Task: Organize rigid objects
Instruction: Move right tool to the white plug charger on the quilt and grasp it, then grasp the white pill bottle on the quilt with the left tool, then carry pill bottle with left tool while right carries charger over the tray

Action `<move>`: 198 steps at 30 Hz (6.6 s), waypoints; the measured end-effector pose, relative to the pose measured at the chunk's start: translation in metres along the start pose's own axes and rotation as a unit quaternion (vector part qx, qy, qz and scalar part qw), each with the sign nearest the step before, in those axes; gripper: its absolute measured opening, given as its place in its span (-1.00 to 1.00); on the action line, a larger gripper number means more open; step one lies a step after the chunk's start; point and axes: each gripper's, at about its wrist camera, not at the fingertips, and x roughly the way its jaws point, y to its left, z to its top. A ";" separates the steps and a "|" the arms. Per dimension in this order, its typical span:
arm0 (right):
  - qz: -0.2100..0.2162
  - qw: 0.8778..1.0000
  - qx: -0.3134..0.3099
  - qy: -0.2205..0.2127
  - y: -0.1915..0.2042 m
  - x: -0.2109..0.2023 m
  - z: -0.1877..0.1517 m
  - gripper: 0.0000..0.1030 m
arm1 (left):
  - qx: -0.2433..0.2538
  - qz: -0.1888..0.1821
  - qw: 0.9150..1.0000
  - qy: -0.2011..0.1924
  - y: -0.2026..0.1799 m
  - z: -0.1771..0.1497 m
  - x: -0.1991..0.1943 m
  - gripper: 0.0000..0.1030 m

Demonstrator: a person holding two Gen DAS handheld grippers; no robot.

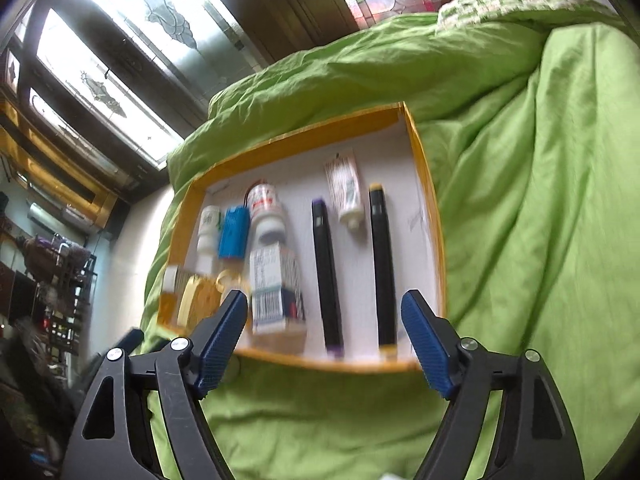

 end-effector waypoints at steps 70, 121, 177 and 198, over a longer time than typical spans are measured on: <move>-0.017 0.983 -0.100 0.151 0.014 0.043 -0.150 -0.59 | -0.060 -0.054 0.995 0.052 -0.002 -0.025 0.026 0.49; 0.003 0.990 -0.065 0.129 0.000 0.026 -0.141 -0.42 | -0.352 0.019 0.933 0.072 0.065 -0.026 0.040 0.25; 0.004 0.992 -0.081 0.096 0.004 0.023 -0.132 -0.58 | 0.001 -0.037 0.998 0.045 -0.020 -0.034 0.023 -0.36; 0.019 0.995 -0.072 0.071 0.007 0.001 -0.124 -0.58 | -0.003 -0.060 0.998 0.016 -0.023 0.004 0.000 -0.36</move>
